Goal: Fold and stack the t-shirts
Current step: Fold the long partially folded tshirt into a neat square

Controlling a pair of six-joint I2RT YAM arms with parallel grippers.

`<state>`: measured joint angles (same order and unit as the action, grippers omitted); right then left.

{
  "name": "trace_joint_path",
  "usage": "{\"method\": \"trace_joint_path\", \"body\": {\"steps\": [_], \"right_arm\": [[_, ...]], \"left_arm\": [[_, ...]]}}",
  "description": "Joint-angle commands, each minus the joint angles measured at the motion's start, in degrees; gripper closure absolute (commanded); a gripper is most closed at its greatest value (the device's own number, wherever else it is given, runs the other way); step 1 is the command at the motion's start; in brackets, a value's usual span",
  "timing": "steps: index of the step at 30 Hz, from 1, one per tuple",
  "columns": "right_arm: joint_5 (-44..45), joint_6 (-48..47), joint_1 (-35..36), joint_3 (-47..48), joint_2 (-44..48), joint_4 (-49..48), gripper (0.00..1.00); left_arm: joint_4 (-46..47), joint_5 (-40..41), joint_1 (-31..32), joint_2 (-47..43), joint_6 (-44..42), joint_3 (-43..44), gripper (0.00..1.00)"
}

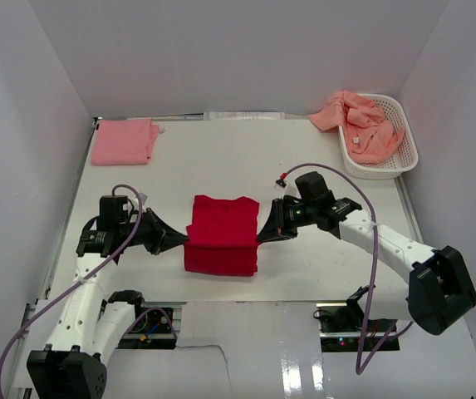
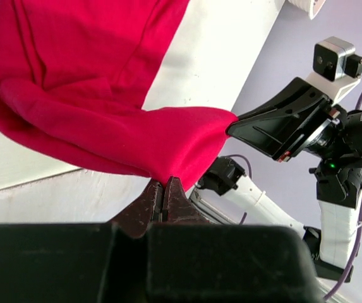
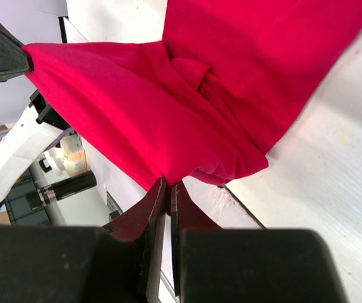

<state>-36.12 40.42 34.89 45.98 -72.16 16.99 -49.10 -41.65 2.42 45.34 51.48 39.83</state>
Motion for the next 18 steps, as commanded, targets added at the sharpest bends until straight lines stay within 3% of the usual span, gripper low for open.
{"method": "trace_joint_path", "body": {"steps": [1, 18], "right_arm": [[-1.1, -3.3, -1.3, 3.2, -1.9, 0.7, 0.92], [-4.1, -9.0, -6.4, 11.6, -12.7, 0.8, 0.92]], "left_arm": [[5.3, 2.2, -0.3, 1.9, 0.7, 2.2, 1.0], [15.3, 4.5, -0.5, 14.8, -0.1, 6.1, 1.0]]}}
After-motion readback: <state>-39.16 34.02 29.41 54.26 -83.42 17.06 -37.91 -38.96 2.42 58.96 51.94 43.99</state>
